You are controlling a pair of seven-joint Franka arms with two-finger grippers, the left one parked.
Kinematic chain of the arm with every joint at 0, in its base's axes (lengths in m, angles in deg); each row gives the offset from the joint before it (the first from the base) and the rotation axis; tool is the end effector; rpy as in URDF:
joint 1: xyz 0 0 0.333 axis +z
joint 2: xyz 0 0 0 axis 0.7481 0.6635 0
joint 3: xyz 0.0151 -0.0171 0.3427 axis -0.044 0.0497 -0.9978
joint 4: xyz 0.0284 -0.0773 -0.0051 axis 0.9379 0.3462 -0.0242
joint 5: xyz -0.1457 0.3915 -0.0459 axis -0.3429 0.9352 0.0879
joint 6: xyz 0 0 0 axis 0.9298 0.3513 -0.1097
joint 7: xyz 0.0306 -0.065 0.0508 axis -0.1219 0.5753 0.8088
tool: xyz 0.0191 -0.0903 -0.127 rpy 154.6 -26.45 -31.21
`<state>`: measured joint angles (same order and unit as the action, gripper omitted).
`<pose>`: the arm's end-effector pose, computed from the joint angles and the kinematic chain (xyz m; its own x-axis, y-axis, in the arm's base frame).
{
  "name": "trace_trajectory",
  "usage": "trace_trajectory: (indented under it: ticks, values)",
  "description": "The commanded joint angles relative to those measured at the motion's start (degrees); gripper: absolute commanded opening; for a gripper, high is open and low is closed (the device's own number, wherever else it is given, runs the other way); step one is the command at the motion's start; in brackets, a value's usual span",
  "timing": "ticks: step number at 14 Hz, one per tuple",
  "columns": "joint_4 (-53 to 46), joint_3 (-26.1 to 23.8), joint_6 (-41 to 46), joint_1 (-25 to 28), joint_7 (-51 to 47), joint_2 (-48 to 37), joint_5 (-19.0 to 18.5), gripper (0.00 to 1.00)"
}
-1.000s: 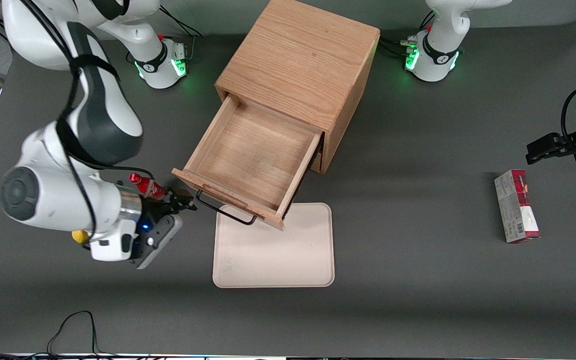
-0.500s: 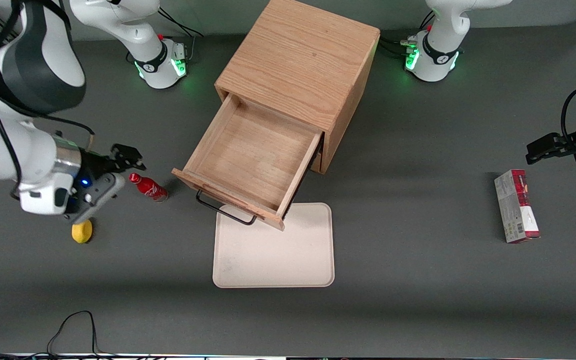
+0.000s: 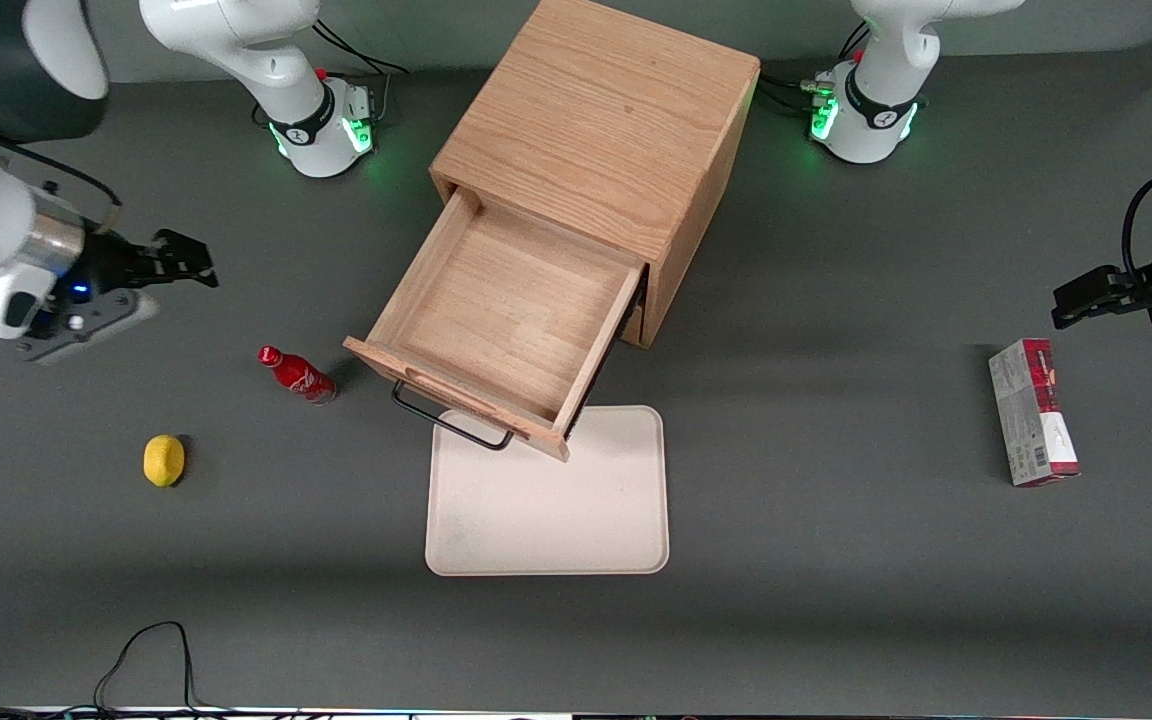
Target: Open upper drawer
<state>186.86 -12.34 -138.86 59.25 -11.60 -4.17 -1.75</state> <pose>0.5631 0.0263 0.5332 0.9304 0.3454 -0.1230 0.3347 -0.9370 -0.0998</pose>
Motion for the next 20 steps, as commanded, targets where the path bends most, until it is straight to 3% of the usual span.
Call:
trace_trajectory:
  ticks: [1,7,9,20]
  values:
    - [0.7,1.8,0.6,0.6,-1.8,-2.4,0.1,1.0]
    - [9.0,1.2,-4.9,1.2,-6.3,-11.3,-1.1,1.0]
    - [7.7,-2.0,-4.0,-3.0,-5.8,-10.5,-0.5,1.0]
    - [-3.3,-6.5,1.5,-5.8,-6.9,-1.6,-0.7,1.0]
